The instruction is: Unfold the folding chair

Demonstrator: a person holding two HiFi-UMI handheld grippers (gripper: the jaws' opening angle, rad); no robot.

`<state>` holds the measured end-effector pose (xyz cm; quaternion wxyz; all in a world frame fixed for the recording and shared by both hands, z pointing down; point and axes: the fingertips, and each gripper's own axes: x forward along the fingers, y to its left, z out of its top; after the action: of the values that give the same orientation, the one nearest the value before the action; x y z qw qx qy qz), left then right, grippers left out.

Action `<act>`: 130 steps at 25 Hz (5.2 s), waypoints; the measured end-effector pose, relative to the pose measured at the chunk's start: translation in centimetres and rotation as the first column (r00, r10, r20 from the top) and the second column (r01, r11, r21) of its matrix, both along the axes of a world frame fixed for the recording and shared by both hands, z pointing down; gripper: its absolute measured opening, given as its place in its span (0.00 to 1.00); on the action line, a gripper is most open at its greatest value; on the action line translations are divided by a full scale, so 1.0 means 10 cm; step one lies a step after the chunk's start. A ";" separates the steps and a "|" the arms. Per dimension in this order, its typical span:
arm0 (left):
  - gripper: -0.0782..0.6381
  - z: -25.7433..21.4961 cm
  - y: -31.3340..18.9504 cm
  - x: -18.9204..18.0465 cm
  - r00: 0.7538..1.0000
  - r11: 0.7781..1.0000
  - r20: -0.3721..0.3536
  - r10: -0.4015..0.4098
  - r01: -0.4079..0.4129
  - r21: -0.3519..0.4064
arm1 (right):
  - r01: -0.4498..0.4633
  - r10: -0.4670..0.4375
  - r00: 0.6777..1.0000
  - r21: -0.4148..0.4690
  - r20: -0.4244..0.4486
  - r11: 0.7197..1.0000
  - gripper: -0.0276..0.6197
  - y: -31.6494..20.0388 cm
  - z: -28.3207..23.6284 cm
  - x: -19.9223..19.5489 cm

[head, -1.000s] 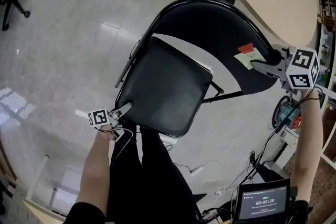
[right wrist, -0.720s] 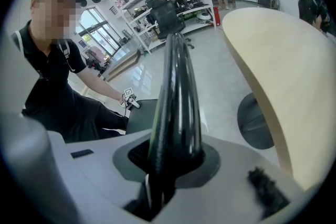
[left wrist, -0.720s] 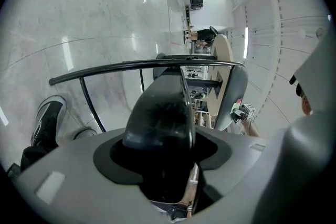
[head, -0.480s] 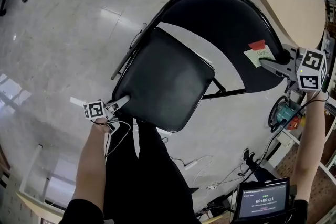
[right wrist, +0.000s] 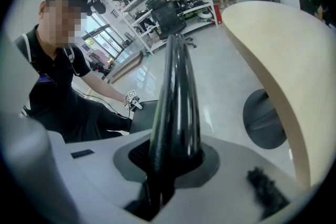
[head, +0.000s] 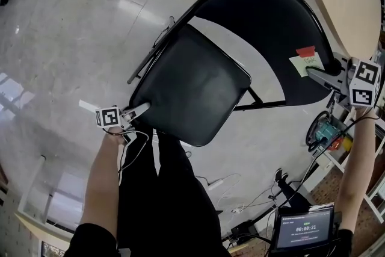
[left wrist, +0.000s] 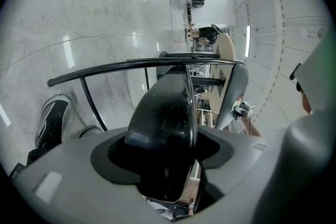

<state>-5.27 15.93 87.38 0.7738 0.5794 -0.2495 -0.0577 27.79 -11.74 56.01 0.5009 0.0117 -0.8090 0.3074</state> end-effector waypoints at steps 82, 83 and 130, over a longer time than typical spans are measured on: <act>0.43 -3.91 -0.95 0.28 1.000 0.831 -0.012 -0.007 0.012 0.556 | -0.784 0.466 0.420 0.053 0.779 0.618 0.27 0.59 -2.30 -0.51; 0.43 -4.07 -0.99 0.31 1.000 0.823 -0.025 -0.013 0.025 0.568 | -0.800 0.472 0.352 -0.002 0.808 0.599 0.27 0.63 -2.41 -0.56; 0.42 -4.91 -0.17 -0.58 0.986 0.808 -0.042 0.159 -0.106 0.580 | -0.943 0.777 0.260 -0.024 0.573 0.333 0.22 2.72 -2.10 -2.62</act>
<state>-11.09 14.24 38.26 0.5750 0.7988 -0.1449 -0.1016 1.62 15.51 34.98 0.0129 0.4619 -0.7983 0.3863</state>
